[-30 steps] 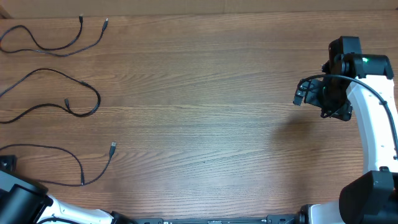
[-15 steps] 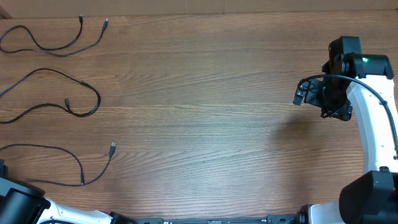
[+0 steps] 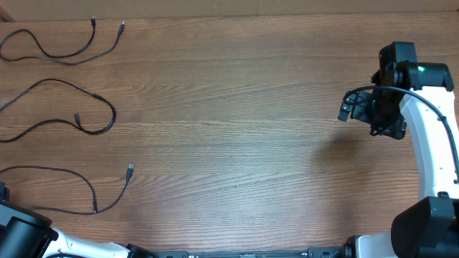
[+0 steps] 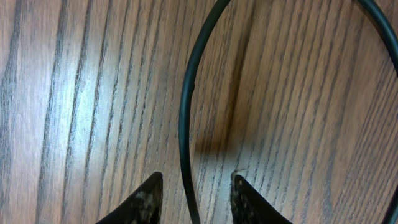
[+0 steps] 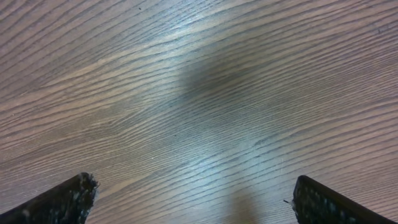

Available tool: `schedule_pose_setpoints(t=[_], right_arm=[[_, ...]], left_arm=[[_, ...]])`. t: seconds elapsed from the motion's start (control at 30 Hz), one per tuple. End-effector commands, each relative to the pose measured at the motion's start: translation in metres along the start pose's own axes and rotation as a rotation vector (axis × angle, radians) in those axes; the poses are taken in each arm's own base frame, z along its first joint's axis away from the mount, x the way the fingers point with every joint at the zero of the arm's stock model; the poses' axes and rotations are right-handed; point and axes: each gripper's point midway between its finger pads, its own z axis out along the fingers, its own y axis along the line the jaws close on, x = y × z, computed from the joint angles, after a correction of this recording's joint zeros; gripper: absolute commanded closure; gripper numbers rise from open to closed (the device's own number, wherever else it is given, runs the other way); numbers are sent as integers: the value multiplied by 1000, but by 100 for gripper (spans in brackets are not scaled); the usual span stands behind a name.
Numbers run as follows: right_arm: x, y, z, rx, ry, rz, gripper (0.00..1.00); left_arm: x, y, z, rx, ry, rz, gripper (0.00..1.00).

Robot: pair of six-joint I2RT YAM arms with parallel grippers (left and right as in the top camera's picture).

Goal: Untangle cables

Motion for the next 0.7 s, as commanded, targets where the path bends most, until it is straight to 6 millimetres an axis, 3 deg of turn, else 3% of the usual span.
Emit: schedule_pose_setpoints(t=[0.0,0.27,0.43,0.53,0.67], right_arm=[[-1,-2,1,10,-2,2,0],[-1,-2,1,10,-2,2,0],[-1,-2,1,10,-2,2,0],[-1,-2,1,10,-2,2,0],[-1,-2,1,10,-2,2,0]], left_arm=[[0,-1,-3,12,-2,1,65],[9,3,9,10,1,2,64],[5,1,9,18,-15,44,76],[3,-1,9,25,-25,77,95],[-1,-5,8,37,-43,76,95]])
